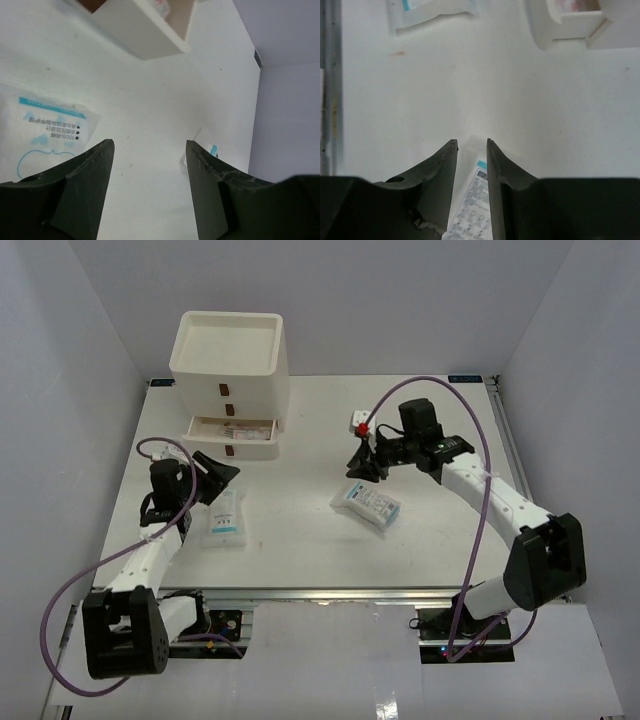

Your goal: Organize the makeup

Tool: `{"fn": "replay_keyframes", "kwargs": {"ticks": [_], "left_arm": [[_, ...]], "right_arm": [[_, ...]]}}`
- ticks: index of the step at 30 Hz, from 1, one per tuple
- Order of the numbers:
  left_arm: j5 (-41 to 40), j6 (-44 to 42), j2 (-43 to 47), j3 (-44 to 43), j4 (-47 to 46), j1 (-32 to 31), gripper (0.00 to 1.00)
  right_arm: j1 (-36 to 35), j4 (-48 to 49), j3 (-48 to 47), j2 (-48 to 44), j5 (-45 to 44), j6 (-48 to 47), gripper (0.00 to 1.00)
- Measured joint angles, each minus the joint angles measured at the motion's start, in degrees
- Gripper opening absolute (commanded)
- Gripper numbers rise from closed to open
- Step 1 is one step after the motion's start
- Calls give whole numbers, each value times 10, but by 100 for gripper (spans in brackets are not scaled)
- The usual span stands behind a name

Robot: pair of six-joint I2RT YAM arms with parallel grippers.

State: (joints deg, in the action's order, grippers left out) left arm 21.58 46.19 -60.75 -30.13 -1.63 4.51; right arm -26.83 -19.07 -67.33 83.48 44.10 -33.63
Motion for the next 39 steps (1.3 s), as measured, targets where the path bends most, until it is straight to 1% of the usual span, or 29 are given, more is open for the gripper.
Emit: {"fn": "replay_keyframes", "kwargs": {"ticks": [4,5,7,8,13,16,18,20,23,25,27,28,32,39], "left_arm": [[-40,61,-101,-23,11,-2,47],[-49,72,-128,-37,15,-2,42],[-67,88,-182,-71,21,-3,29],[-76,95,-207,-90,23,-3,26],[-121,117,-306,-178,32,-3,24],[-143,125,-353,-212,30,-3,24],[-155,130,-372,-223,32,-3,25],[-164,136,-395,-231,25,-3,28],[-168,149,-424,-233,2,-3,43],[-164,165,-438,-235,-26,-2,60],[-161,173,-444,-239,-50,-2,69],[-158,178,-448,-242,-60,-2,71],[-147,194,-481,-269,-104,-2,74],[-135,205,-523,-301,-150,-3,74]], "right_arm": [[59,40,68,-67,34,49,28],[76,54,78,-80,38,64,28],[103,82,96,-101,42,88,28],[111,94,104,-109,45,97,28],[131,132,132,-122,62,131,29],[138,142,136,-123,69,140,30],[142,146,136,-123,72,143,30],[144,149,136,-123,75,146,31],[145,150,137,-122,78,150,31],[147,151,137,-122,80,151,31],[149,151,138,-122,83,151,31],[150,151,138,-121,85,151,31],[153,153,138,-117,88,151,32],[158,155,139,-111,90,151,32]]}}
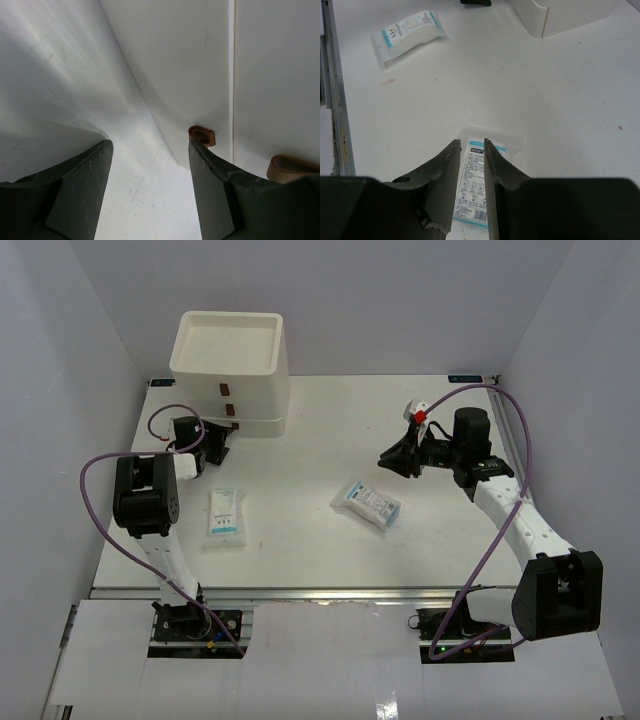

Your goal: Organize the makeup

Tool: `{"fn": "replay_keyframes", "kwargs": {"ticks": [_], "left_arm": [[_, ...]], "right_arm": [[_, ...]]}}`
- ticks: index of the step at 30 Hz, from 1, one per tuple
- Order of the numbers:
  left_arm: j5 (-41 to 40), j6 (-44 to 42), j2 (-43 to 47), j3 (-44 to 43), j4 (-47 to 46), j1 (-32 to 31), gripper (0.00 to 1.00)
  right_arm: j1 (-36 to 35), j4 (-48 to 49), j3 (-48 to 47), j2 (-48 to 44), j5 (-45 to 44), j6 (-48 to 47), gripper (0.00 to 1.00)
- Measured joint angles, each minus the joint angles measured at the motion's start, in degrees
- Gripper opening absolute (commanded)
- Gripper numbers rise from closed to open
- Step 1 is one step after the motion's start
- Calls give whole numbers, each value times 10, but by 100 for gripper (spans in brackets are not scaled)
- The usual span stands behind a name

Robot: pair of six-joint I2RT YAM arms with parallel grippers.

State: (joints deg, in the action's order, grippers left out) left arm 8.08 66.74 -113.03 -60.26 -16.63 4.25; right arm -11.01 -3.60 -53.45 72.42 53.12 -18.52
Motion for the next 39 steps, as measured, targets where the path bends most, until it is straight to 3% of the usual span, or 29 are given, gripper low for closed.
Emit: {"fn": "replay_keyframes", "kwargs": {"ticks": [6,11,19,21,24,29,34,39], "left_arm": [[7,-7,-7,-4,-14,0,73],[28,-47,22,55,-60,1,75],[64,-157,161,146,-40,1,93],[65,-186,217,154,-10,1,98],[57,-232,272,135,60,1,98],[-2,-286,287,74,234,1,98],[-67,-287,313,88,376,-4,97],[-106,-293,357,111,446,-77,97]], "right_arm": [[1,1,0,3,0,-1,35],[2,0,0,3,6,-7,38],[6,-1,0,3,13,-15,40],[7,-2,0,3,14,-16,40],[8,-2,0,3,15,-17,41],[8,-2,0,2,15,-18,42],[8,-2,0,-5,15,-19,42],[8,-1,0,-9,15,-19,43]]}}
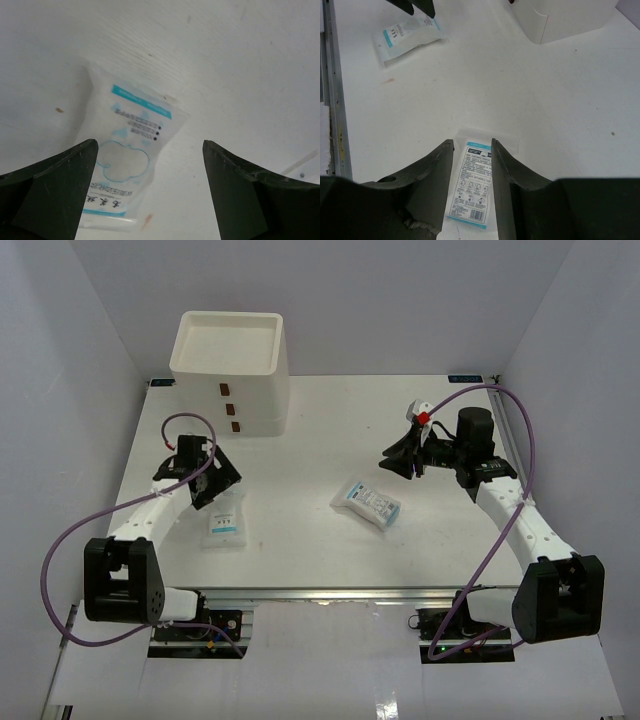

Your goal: Organize the makeup

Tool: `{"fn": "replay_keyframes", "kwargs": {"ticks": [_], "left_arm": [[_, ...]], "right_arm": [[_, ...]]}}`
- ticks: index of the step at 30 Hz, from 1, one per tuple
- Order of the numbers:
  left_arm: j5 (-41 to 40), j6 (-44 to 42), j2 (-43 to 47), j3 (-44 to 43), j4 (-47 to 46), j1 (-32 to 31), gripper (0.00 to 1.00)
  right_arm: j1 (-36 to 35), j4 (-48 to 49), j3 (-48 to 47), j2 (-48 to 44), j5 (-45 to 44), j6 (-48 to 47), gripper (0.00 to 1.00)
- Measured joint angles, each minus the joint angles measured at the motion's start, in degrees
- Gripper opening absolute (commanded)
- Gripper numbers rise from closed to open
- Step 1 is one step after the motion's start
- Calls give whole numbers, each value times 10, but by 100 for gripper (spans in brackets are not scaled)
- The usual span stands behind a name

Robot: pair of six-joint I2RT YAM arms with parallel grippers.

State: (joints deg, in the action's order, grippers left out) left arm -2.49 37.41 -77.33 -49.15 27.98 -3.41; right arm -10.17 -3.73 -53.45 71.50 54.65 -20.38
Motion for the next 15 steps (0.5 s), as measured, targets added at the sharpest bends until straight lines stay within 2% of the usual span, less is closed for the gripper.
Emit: {"fn": "replay_keyframes", "kwargs": {"ticks": [3,10,11,15], "left_arm": [[-16,-7,-8,-1,18,-46,95],[-82,-17,-19,0,46,-89,86],[-92,-17,-19,1,49,-93,77],[-122,-19,-21,4,56,-106,66]], "right_arm": [[0,0,0,0,-1,0,43],[0,0,0,0,0,-2,43],[0,0,0,0,-1,-3,43],[0,0,0,0,0,-6,43]]}}
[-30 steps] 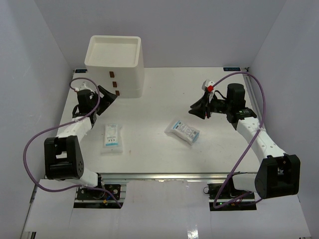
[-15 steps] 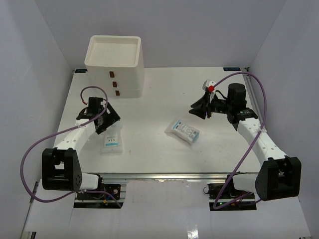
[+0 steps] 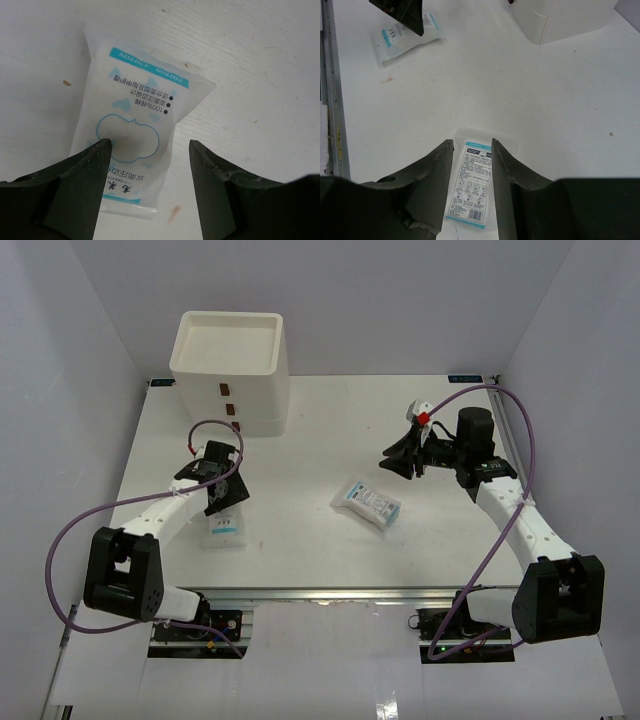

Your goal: Organize the makeup

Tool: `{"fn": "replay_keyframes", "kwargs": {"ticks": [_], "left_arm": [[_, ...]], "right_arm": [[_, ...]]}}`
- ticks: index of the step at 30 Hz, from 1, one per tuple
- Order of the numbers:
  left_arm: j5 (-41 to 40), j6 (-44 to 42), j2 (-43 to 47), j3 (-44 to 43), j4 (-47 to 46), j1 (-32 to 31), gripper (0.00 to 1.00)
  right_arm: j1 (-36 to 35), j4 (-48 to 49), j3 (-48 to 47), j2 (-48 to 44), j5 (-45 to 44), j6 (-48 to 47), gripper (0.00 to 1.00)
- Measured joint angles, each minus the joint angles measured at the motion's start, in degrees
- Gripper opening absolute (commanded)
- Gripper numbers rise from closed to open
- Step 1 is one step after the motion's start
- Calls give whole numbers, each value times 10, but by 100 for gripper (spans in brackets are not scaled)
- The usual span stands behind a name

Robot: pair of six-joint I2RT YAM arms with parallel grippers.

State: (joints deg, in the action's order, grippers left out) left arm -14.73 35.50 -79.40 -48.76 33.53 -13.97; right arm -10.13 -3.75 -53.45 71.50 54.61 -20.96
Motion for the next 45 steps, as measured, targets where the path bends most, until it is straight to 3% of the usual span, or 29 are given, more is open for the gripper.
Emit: {"fn": "replay_keyframes", "kwargs": {"ticks": [13,21,27,36,45], "left_arm": [[-24,-14,-45,0,-2,-10,58],[-24,-33,-56,-1,-4,-13,14],[-8,-47,-50,-1,-6,-14,1],[97,-88,22,-27,-1,-33,0],[112,-61,49,-215,-63,-34,0]], "right_arm": [[0,0,0,0,0,-1,43],[0,0,0,0,0,-1,44],[0,0,0,0,1,-1,44],[0,0,0,0,3,-1,44],[0,0,0,0,2,-1,44]]}}
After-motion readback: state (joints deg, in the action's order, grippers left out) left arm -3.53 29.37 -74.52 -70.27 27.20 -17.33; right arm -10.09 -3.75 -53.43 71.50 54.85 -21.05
